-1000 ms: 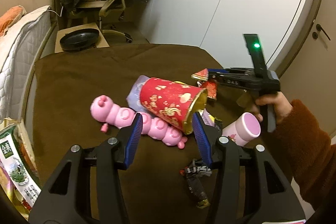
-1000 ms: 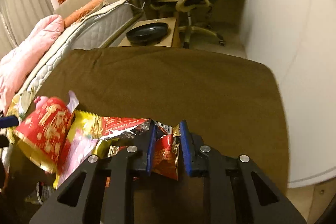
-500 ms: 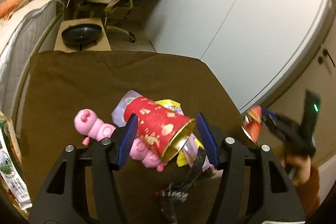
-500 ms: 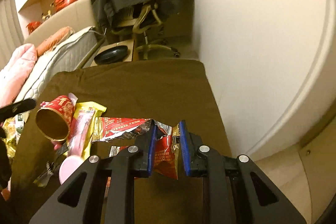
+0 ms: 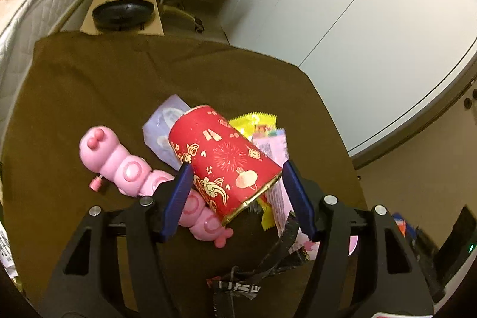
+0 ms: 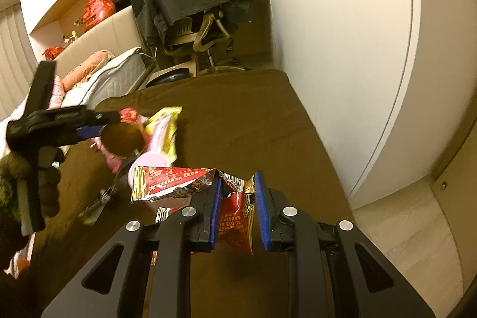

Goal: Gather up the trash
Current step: 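Grasp the red paper cup with the left tool while the right tool grasps the red snack wrapper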

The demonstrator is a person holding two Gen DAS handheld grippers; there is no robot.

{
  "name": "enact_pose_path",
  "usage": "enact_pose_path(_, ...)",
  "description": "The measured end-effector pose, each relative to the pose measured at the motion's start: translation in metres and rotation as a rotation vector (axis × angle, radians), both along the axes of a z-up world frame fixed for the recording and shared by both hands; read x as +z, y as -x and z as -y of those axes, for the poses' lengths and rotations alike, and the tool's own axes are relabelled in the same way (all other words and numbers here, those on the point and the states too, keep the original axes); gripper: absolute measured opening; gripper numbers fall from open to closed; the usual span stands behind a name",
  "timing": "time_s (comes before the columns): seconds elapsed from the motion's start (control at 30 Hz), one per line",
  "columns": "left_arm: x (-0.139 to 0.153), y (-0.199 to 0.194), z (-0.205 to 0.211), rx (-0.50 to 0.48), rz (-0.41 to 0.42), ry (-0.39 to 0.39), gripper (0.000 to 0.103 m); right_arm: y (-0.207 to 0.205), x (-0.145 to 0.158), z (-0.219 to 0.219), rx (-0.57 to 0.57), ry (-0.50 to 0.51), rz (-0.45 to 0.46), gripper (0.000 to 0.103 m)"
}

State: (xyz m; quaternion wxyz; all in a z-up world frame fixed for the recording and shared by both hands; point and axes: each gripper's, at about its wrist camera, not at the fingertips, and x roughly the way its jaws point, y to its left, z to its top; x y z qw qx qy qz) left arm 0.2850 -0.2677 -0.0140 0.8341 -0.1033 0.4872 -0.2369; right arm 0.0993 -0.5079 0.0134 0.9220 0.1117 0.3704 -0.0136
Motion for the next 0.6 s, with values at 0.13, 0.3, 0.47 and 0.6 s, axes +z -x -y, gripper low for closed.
enact_pose_path(0.13, -0.009, -0.002, -0.003, 0.002, -0.072, 0.027, 0.059, 0.018, -0.003, -0.011, 0.015, -0.021, 0.004, 0.021)
enact_pose_path(0.3, -0.011, 0.004, -0.009, -0.008, -0.104, 0.057, 0.05, 0.027, -0.006, -0.021, 0.033, -0.049, 0.007, 0.021)
enact_pose_path(0.47, 0.005, 0.022, -0.016, -0.055, -0.089, 0.07, 0.006, 0.027, 0.0, -0.031, 0.051, -0.043, 0.019, 0.021)
enact_pose_path(0.6, 0.015, 0.038, -0.021, -0.099, -0.021, 0.029, 0.006, 0.029, 0.001, -0.035, 0.062, -0.021, 0.022, 0.021)
